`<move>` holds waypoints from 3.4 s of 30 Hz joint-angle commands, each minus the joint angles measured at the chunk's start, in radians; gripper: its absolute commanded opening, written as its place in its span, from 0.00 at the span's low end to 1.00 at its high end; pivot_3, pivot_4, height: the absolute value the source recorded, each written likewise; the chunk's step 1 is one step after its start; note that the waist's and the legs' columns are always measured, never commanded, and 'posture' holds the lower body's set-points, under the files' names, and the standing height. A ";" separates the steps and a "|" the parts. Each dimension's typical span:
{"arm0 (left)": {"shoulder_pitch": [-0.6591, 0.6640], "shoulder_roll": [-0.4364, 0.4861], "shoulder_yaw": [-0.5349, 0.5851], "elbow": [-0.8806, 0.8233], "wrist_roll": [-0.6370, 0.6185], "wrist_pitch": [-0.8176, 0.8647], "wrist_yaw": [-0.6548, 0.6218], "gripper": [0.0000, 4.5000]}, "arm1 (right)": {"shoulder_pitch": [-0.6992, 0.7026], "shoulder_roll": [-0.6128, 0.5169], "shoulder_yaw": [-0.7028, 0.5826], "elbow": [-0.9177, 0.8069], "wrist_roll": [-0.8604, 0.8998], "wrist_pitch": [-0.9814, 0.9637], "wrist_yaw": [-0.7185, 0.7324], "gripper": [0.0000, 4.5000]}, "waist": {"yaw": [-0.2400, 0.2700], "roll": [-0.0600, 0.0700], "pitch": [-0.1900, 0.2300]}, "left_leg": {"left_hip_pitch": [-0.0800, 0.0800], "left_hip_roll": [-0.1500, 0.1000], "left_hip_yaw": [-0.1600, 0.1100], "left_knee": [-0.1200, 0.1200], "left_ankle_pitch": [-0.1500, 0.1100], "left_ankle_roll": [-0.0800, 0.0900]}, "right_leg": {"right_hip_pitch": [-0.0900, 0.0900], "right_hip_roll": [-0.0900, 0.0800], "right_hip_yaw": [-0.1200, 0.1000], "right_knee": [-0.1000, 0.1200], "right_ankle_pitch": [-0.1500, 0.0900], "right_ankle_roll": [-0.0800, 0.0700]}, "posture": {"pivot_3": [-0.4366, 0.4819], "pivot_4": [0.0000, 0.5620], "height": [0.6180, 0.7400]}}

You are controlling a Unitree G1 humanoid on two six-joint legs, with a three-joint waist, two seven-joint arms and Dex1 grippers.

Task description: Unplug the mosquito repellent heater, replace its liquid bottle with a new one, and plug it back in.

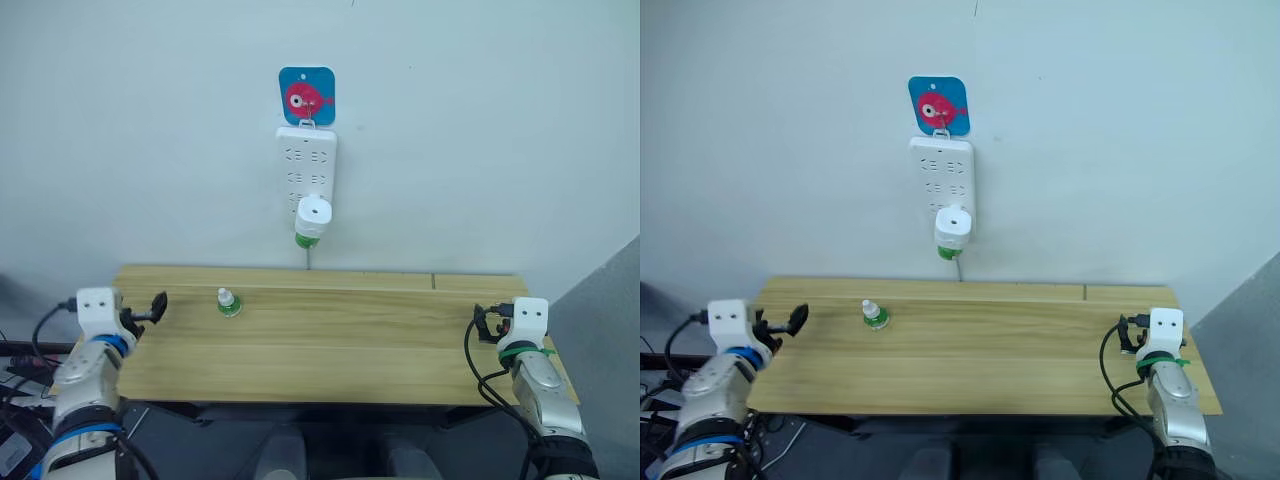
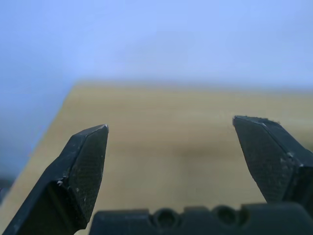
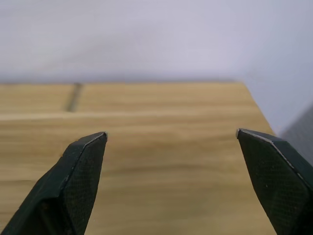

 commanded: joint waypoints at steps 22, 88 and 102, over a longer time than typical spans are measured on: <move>-0.542 -0.070 -0.287 -0.063 0.009 0.200 -0.367 0.67 | -0.175 -0.055 0.091 -0.694 0.316 0.535 0.118 1.00 | -0.007 0.006 0.008 | -0.006 0.000 -0.004 0.002 0.000 0.000 | -0.003 0.007 -0.002 0.000 0.002 0.005 | 0.73 0.20 1.00; -0.882 -0.266 -0.313 0.394 0.173 0.068 -0.643 0.30 | -0.530 0.171 0.319 -0.533 0.183 0.690 -0.066 1.00 | -0.031 0.009 0.011 | -0.026 -0.002 -0.032 0.022 0.000 0.000 | -0.010 0.008 -0.026 0.016 -0.001 0.002 | 0.67 0.25 1.00; -0.878 -0.269 -0.303 0.404 0.191 0.046 -0.625 0.30 | -0.573 0.234 0.336 -0.448 0.153 0.659 -0.027 1.00 | -0.048 0.012 0.015 | -0.024 -0.002 -0.033 0.024 0.001 0.001 | -0.010 0.008 -0.026 0.024 -0.001 0.002 | 0.68 0.26 1.00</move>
